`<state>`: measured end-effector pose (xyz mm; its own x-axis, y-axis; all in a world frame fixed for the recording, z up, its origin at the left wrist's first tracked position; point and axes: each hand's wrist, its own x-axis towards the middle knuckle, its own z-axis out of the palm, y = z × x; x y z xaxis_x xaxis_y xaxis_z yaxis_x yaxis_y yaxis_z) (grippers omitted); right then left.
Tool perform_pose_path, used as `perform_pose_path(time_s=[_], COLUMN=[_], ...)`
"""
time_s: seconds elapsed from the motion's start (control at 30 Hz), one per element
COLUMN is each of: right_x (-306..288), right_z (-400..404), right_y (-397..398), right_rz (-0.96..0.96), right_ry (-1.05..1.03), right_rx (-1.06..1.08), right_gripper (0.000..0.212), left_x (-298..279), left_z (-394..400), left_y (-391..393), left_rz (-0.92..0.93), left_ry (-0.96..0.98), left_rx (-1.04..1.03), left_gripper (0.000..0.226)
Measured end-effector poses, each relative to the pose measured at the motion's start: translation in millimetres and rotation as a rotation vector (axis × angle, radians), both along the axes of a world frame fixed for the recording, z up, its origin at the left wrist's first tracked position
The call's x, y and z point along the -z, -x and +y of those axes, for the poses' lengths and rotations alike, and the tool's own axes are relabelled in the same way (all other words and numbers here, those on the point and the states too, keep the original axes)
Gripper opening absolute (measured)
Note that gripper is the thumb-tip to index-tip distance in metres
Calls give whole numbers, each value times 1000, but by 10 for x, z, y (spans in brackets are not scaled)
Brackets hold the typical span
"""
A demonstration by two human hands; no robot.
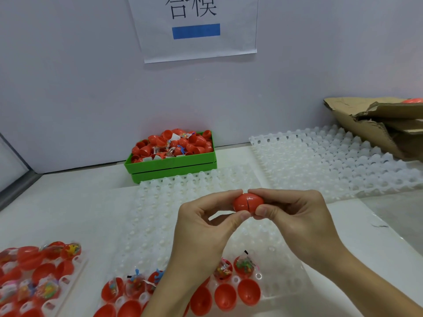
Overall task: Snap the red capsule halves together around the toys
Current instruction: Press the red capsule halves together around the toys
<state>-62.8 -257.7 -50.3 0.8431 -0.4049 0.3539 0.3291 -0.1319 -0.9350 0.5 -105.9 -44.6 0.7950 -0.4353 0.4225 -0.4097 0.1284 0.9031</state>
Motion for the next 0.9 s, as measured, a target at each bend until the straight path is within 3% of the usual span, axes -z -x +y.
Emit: perform_pose_path(time_s=[0.63,0.9], right_x=[-19,33], right_z=[33,71], right_y=[31,20], right_rz=[-17,-3], right_ry=[-10,115], right_rx=[-4,-31], right_gripper=[40,42], left_x=[-24,54], left_z=[44,17], left_y=[-11,-48], left_rz=[-56,-82], left_ry=[-77,-139], left_rx=[19,-104], left_gripper=[31,47])
